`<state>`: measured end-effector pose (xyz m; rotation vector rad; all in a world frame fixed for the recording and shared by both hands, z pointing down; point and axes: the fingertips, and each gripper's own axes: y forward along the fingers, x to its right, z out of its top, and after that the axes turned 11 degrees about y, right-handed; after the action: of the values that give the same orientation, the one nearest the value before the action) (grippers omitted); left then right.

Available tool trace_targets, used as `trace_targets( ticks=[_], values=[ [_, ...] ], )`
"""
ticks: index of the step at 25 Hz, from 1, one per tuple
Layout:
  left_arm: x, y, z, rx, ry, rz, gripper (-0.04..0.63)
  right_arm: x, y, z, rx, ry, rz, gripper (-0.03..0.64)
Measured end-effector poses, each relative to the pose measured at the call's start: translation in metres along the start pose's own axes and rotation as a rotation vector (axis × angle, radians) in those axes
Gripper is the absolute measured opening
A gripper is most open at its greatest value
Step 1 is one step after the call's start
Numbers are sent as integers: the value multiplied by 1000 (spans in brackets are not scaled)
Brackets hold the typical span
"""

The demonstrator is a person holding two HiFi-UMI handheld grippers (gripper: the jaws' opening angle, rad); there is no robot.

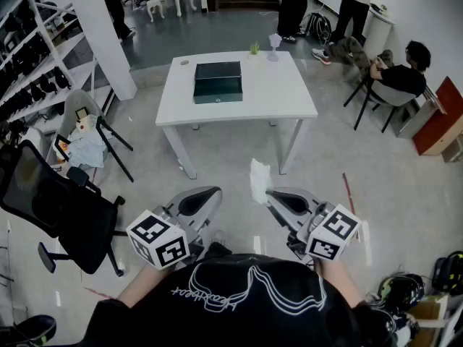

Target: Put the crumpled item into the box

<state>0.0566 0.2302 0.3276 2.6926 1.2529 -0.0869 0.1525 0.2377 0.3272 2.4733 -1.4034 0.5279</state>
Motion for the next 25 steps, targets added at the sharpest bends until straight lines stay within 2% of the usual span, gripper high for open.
trace_targets(
  ticks=[5, 10, 13, 25],
  values=[
    [9, 4, 5, -3, 22, -6, 6, 3, -6, 2, 1, 7, -7, 5],
    [4, 5, -1, -10, 19, 1, 6, 9, 1, -2, -25, -61, -40, 5],
    [-1, 8, -2, -5, 20, 1, 6, 12, 7, -3, -31, -55, -36, 5],
    [-53, 28, -5, -6, -17, 1, 6, 52, 45, 4, -45, -20, -57, 5]
  ],
)
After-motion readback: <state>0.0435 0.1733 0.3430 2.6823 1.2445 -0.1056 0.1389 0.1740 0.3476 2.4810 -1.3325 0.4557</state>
